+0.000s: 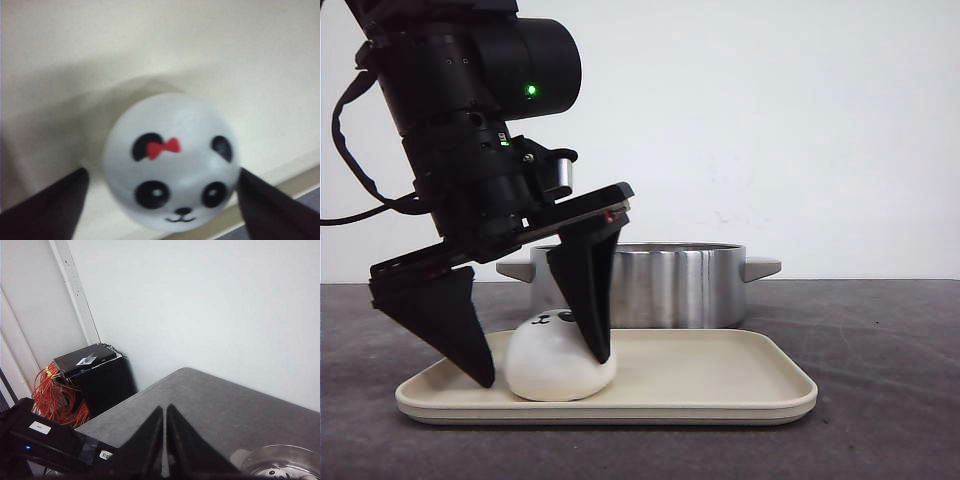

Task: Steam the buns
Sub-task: 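Close the left gripper on the bun and lift it toward the pot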

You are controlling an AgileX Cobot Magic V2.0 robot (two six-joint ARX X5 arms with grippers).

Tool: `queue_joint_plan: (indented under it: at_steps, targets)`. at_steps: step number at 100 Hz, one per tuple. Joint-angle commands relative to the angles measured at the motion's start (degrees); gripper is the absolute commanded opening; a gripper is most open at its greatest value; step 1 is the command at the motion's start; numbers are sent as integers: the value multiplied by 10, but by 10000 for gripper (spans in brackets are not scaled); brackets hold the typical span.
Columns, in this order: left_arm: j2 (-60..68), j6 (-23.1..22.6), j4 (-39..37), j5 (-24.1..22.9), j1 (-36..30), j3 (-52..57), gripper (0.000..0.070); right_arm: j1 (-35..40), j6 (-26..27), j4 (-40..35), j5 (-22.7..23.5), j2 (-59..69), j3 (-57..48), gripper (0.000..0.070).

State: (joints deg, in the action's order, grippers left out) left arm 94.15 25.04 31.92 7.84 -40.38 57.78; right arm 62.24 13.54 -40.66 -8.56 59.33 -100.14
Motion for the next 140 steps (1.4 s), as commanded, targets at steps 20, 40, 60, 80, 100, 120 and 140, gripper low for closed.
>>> queue_joint_plan:
  at_steps: [20, 40, 60, 80, 100, 120, 140]
  targets:
    - [12, -6, -7, -6, -5, 9, 421, 8, 9, 4, 2, 5, -12, 3]
    - [12, -15, 3, -19, -5, 9, 120, 7, 11, 4, 1, 5, -12, 3]
    - [11, -26, 2, -19, -5, 9, 0, 8, 13, 3, 1, 5, -12, 3]
    - [5, -34, 21, -6, -5, 33, 0, 8, 13, 3, 1, 5, -12, 3]
    - [-35, -51, 29, 25, -16, 108, 0, 7, 12, 3, 1, 5, -12, 3]
    - [-56, -58, 27, 14, -20, 214, 0, 7, 10, 3, 1, 5, -12, 3]
    - [-56, -87, -3, -28, -11, 281, 0, 7, 7, 4, -5, 5, -12, 3]
